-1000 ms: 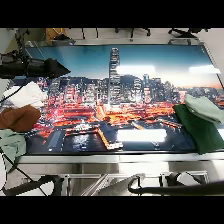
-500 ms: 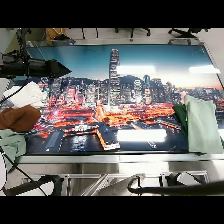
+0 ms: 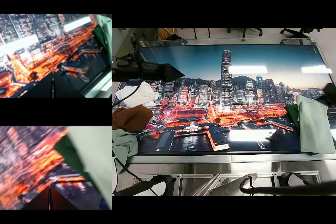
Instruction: Fold the shirts.
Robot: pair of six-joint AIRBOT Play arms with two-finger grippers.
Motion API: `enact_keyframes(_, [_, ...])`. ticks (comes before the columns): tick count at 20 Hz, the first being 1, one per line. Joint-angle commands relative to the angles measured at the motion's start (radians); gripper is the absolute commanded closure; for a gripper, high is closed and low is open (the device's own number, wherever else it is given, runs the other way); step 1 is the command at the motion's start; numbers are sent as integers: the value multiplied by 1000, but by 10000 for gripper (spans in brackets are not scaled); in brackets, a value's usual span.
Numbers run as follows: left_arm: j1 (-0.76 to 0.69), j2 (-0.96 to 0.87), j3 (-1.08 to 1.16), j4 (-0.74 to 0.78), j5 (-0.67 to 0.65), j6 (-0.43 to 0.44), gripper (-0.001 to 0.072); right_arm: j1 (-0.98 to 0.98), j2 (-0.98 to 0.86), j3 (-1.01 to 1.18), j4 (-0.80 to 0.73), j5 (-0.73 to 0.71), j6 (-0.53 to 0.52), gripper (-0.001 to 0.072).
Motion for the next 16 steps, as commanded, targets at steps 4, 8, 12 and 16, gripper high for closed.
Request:
enact_keyframes(4, [-45, 260, -448, 42, 57, 12, 691, 591, 112, -420, -68, -274, 80, 693])
enact_keyframes(8, [-63, 410, -619, 61, 90, 12, 691, 724, 96, -526, -65, -337, 84, 693])
enact_keyframes(12, [-60, 497, -634, 61, 112, 12, 689, 737, 82, -527, -39, -333, 84, 693])
enact_keyframes(16, [-60, 553, -634, 61, 116, 12, 689, 737, 82, -527, -39, -333, 84, 693])
